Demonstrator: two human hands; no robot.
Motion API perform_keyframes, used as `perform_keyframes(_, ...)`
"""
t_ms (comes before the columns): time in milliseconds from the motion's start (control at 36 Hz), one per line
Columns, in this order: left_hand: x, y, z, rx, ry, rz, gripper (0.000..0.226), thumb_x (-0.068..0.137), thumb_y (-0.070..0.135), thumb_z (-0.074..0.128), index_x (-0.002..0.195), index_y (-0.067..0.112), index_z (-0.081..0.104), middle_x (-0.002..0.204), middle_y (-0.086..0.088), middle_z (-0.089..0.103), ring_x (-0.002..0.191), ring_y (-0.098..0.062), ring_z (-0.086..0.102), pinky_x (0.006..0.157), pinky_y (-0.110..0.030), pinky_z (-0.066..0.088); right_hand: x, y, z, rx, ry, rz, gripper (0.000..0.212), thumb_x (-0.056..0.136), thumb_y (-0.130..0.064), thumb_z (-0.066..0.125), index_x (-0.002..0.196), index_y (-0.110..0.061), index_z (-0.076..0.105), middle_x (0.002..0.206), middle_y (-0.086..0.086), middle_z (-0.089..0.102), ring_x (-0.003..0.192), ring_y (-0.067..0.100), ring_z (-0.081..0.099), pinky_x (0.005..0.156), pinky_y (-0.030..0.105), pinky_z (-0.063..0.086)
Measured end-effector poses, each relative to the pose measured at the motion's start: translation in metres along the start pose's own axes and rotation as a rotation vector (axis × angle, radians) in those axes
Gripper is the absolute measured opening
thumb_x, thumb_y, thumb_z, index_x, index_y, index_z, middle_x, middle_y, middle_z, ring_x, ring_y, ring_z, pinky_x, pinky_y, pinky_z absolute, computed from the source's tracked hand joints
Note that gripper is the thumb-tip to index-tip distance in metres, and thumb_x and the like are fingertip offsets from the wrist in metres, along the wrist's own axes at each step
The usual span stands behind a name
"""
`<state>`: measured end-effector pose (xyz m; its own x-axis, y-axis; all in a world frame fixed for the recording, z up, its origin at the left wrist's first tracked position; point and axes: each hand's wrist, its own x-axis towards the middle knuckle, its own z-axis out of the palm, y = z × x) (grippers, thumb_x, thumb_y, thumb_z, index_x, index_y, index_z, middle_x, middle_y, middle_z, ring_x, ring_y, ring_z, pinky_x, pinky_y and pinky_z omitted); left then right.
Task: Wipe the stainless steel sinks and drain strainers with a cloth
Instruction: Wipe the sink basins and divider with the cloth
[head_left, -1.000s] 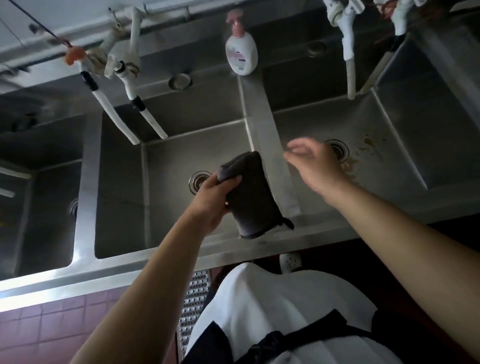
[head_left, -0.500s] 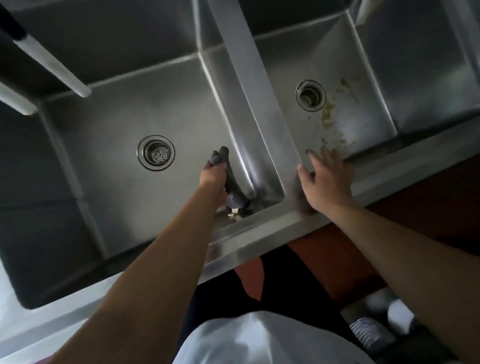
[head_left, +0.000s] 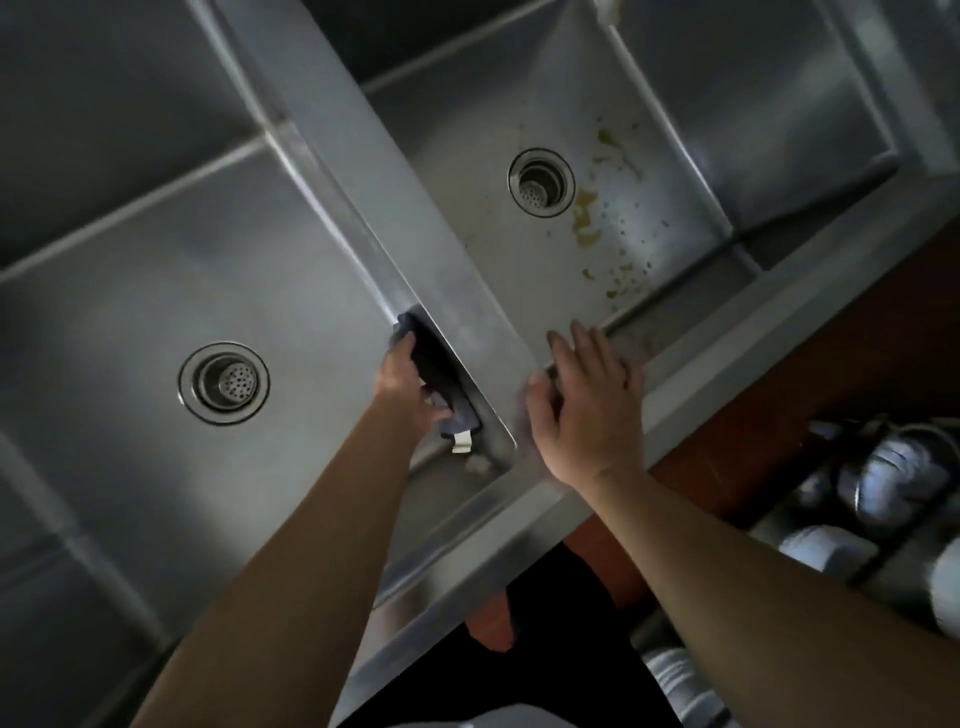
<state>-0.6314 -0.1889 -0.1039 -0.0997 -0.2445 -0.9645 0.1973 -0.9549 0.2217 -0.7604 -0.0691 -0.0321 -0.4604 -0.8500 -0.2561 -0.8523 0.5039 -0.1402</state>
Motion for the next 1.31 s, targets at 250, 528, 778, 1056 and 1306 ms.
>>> perform_keyframes(250,-0.071,0.006,0.001,-0.086,0.022,0.284,0.033,0.097,0.035,0.053,0.129,0.028,0.059,0.122,-0.001,0.065,0.112,-0.024,0.062,0.066,-0.038,0.056,0.003,0.002,0.002,-0.007,-0.066,-0.032,0.061,0.098,-0.048,0.019,0.144,-0.018,0.045,0.155,0.009,0.041,0.146,0.028,0.031,0.111,0.052,0.029)
perform_keyframes(528,-0.126,-0.008,0.012,-0.098,0.029,0.458,0.015,0.097,0.028,0.055,0.103,0.032,0.068,0.094,0.011,0.075,0.103,-0.019,0.067,0.054,-0.035,0.057,0.001,0.005,0.002,0.101,-0.004,-0.088,0.054,0.097,-0.041,0.03,0.141,-0.018,0.049,0.151,0.006,0.047,0.14,0.028,0.04,0.105,0.05,0.034)
perform_keyframes(778,-0.2,-0.03,0.039,0.035,0.067,0.576,0.025,0.097,0.035,0.053,0.12,0.026,0.06,0.116,-0.011,0.066,0.108,-0.033,0.063,0.084,-0.062,0.054,-0.004,0.031,-0.043,0.743,-0.104,-0.146,0.062,0.095,-0.048,0.034,0.151,-0.022,0.037,0.161,0.004,0.031,0.149,0.023,0.025,0.118,0.049,0.023)
perform_keyframes(1056,-0.263,-0.084,0.119,0.29,0.026,0.776,0.046,0.091,0.049,0.051,0.136,0.041,0.053,0.131,0.002,0.063,0.119,-0.02,0.061,0.096,-0.049,0.052,-0.011,0.067,-0.135,1.385,-0.625,-0.566,0.094,0.083,0.012,0.065,0.156,-0.029,0.022,0.151,-0.018,0.043,0.137,-0.001,0.042,0.104,0.026,0.047)
perform_keyframes(1306,-0.253,-0.039,0.098,0.485,-0.032,0.705,0.035,0.103,0.036,0.044,0.117,0.016,0.069,0.11,-0.009,0.073,0.102,-0.028,0.069,0.086,-0.039,0.057,0.03,0.088,-0.12,1.661,-0.687,0.148,0.021,0.097,-0.018,0.058,0.116,-0.022,0.065,0.111,0.005,0.074,0.1,0.023,0.072,0.077,0.039,0.057)
